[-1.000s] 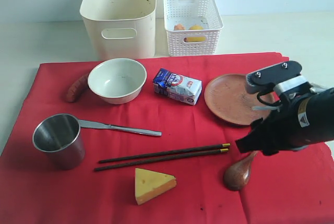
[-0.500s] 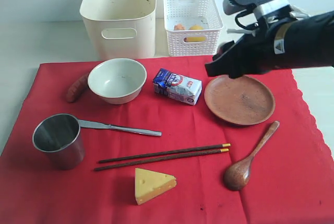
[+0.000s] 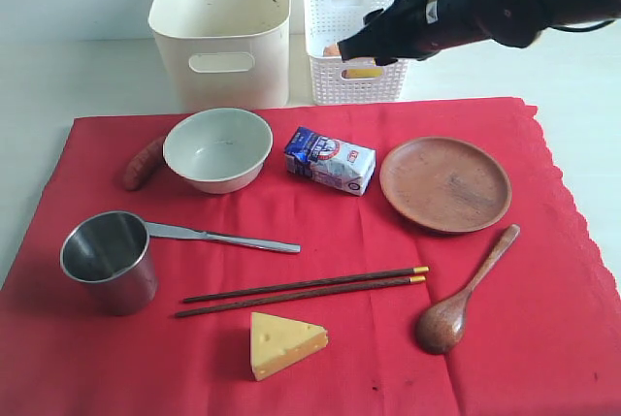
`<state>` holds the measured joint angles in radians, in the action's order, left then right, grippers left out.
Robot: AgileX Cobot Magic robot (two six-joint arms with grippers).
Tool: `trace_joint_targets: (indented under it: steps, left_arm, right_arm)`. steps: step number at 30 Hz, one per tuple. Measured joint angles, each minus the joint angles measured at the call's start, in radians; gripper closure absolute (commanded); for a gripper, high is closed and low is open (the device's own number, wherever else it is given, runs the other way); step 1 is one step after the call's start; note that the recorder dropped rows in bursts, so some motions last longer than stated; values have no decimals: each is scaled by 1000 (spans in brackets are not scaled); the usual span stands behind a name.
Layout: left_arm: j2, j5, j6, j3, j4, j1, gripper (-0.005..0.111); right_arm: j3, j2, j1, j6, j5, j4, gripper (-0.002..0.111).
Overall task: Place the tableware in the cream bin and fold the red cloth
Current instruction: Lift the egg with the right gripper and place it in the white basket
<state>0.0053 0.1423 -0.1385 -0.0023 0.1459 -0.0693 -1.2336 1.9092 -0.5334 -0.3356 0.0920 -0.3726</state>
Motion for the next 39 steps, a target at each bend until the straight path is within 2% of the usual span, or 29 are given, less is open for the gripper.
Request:
trace_joint_targets:
  steps: [8,16,20,23,32,39]
  left_arm:
    - [0,0,0,0,0,0,106]
    - [0,0,0,0,0,0,106]
    - [0,0,0,0,0,0,106]
    - [0,0,0,0,0,0,106]
    - [0,0,0,0,0,0,106]
    - [0,0,0,0,0,0,106]
  right_arm:
    - [-259,221,33,0,-57,2,108]
    - [-400,374,33,-4,-58,15,107]
    - [-418,405,33,-4,-51,30,87]
    - [-422,420,33,-4,-53,32,66]
    - [-424,429,33,-9,-111,34,33]
    - [-424,429,33,-9,-106,34,33]
